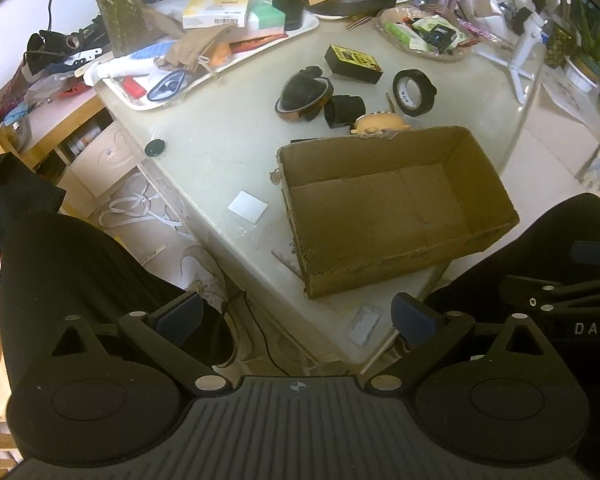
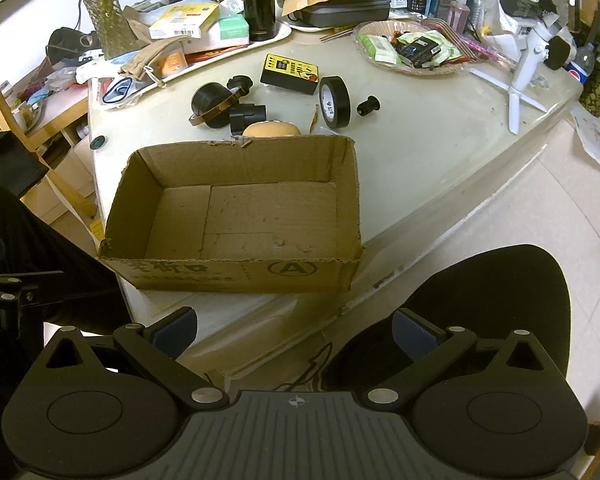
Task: Organize rigid objects
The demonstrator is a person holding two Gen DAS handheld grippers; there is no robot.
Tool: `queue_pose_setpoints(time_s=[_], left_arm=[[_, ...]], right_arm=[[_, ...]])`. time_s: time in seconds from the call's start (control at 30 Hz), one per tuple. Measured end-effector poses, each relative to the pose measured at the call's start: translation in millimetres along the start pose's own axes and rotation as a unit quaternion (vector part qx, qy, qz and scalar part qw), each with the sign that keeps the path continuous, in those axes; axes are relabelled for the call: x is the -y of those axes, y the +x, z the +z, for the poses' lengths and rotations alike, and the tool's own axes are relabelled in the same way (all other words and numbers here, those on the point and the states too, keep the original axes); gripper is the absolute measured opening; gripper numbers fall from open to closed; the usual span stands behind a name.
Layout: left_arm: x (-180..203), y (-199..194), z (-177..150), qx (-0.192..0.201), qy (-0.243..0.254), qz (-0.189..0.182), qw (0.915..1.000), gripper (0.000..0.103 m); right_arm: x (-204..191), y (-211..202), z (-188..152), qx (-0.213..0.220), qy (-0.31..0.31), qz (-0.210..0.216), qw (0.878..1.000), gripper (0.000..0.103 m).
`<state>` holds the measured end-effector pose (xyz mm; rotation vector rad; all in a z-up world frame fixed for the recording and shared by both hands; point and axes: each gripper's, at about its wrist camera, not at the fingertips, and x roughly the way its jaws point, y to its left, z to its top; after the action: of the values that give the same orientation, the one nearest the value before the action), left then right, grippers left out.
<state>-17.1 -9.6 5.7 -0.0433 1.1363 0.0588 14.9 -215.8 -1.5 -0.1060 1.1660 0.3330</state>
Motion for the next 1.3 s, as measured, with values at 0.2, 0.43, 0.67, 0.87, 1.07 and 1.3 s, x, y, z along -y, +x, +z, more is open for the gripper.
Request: queue_pose_setpoints(time_s=[0.2,0.43,0.67,0.87,1.07,1.3], left_arm=[[1.4,-0.6,0.9,0.001,0.002,-0.001,1.0,0.103],[2.0,-1.0,1.4,0.002,0.001,0.002,1.0,0.103],[1.9,-2.0,2.5,0.003,0.001,0.001,1.0,0.103],[2.3,-1.9,2.2,0.002,0.001,0.002,1.0,0.103],[2.2,-1.8,1.8,0.002,0.001,0.002,1.0,0.103],[1.7,-1.8,1.9,0.002,0.001,0.002,1.0,0.103]], right_arm=[[0.0,0.5,-0.1,0.0,0.001,-0.001,1.0,0.103],[2.6,1.6,0.9,0.0,0.003,-0.003,1.0,0.103],[3.4,2.1,0.4,-0.002,0.003,-0.004,1.0,0.103],[1.8,2.8,-0.2,-0.003,0.001,-0.006,1.0,0.103],[0.7,3.8,0.0,-0.004,0.001,-0.007,1.0,0.103],[0.8,4.8,-1.2,-0.005,0.0,-0.008,1.0,0.103]])
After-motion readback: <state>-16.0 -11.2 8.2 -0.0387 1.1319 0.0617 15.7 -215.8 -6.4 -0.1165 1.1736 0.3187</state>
